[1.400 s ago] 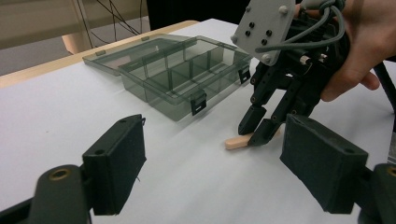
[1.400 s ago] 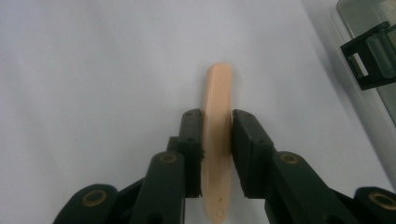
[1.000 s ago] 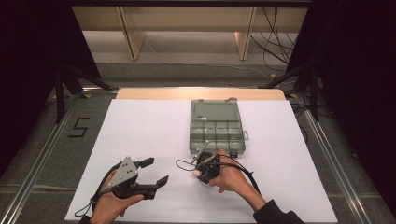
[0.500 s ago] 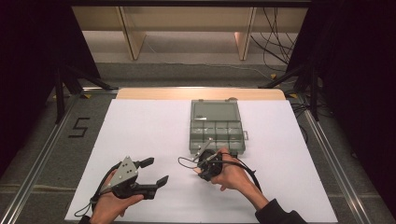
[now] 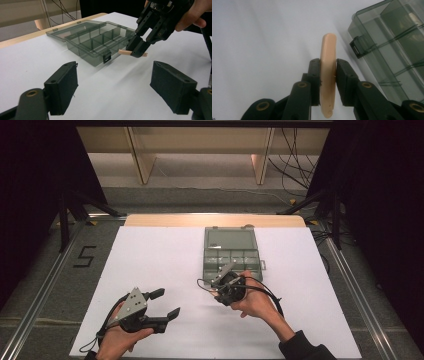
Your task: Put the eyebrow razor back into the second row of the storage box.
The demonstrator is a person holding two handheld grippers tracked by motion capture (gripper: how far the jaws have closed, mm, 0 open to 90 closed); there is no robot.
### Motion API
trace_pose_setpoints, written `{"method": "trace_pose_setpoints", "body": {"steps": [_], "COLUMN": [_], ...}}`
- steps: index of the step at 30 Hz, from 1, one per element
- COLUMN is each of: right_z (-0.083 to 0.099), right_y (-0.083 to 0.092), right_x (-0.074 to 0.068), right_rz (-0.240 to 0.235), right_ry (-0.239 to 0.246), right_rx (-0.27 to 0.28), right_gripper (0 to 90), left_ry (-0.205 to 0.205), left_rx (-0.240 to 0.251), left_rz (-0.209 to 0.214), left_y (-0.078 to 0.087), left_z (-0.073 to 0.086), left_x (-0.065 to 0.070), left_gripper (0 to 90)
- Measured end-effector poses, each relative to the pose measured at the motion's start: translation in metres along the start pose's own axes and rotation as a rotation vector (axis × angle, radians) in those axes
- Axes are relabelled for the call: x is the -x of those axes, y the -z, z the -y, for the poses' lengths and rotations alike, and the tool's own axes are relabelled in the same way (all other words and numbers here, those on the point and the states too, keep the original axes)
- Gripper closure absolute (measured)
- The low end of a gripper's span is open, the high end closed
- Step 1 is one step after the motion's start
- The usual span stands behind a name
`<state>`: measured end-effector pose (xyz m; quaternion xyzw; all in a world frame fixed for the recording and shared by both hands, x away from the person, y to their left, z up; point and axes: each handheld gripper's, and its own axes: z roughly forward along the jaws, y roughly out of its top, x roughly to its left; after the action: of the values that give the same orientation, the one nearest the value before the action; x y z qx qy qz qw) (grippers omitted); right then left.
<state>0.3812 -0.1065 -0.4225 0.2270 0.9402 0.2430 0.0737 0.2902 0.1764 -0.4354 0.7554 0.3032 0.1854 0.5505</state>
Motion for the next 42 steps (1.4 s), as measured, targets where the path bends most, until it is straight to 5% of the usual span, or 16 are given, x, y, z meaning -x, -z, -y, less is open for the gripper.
{"method": "trace_pose_setpoints", "body": {"steps": [42], "right_z": [-0.008], "right_y": [0.032], "right_x": [0.060], "right_rz": [0.132], "right_ry": [-0.067], "right_rx": [0.156], "right_gripper": [74.6], "left_ry": [0.019], "left_rx": [0.052], "left_rz": [0.010], "left_y": [0.001], "left_z": [-0.001], "left_x": [0.000], "left_gripper": [20.6]}}
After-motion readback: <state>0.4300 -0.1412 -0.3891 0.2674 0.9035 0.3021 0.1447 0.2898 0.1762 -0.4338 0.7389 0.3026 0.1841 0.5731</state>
